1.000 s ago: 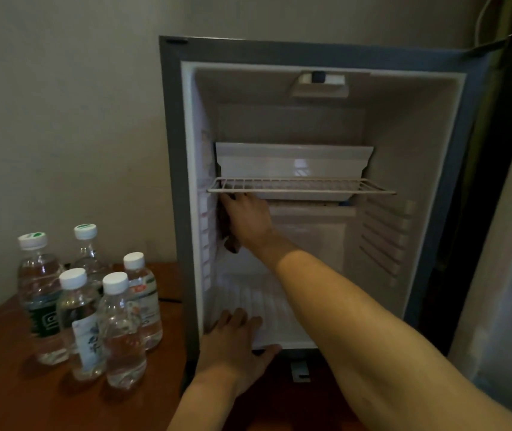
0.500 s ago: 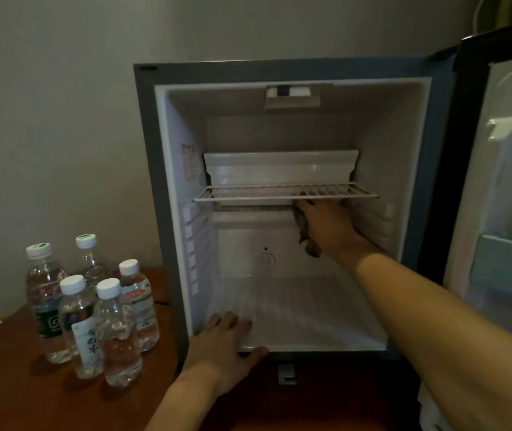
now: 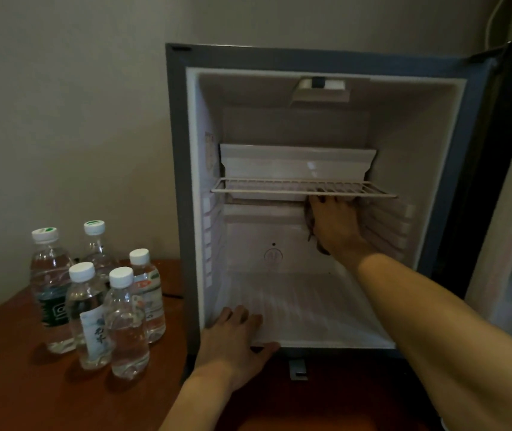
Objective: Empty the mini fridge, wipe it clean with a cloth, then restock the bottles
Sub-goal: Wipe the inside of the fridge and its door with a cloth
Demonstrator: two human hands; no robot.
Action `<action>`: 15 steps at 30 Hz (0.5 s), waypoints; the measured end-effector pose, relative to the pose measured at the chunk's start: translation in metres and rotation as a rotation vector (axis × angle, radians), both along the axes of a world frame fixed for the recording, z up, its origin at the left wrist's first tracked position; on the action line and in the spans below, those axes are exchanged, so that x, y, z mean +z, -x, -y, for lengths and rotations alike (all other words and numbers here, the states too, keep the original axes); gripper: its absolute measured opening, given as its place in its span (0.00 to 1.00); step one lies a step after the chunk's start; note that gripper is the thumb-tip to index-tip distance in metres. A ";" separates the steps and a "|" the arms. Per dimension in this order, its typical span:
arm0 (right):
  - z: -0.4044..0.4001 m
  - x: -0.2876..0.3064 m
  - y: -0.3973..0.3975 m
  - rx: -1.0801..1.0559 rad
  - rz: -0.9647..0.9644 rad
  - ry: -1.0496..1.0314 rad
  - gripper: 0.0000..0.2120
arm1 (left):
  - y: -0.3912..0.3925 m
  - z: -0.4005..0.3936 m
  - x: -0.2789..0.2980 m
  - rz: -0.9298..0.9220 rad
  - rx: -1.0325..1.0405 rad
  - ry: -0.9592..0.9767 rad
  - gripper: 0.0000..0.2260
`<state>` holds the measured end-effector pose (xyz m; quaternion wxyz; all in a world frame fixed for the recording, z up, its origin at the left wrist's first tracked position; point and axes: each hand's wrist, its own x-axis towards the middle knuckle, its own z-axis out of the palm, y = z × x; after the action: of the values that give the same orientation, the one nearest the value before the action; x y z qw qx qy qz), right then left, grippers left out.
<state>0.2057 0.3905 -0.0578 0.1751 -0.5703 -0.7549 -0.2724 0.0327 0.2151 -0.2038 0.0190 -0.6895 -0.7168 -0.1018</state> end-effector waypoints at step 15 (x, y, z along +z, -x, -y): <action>0.030 0.004 0.133 0.341 0.011 -0.048 0.32 | 0.001 -0.004 0.002 0.048 0.005 0.092 0.32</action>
<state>0.0728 0.3607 -0.0540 0.2281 -0.4281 -0.8350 -0.2596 0.0318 0.2193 -0.2017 -0.0294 -0.6851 -0.7229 -0.0852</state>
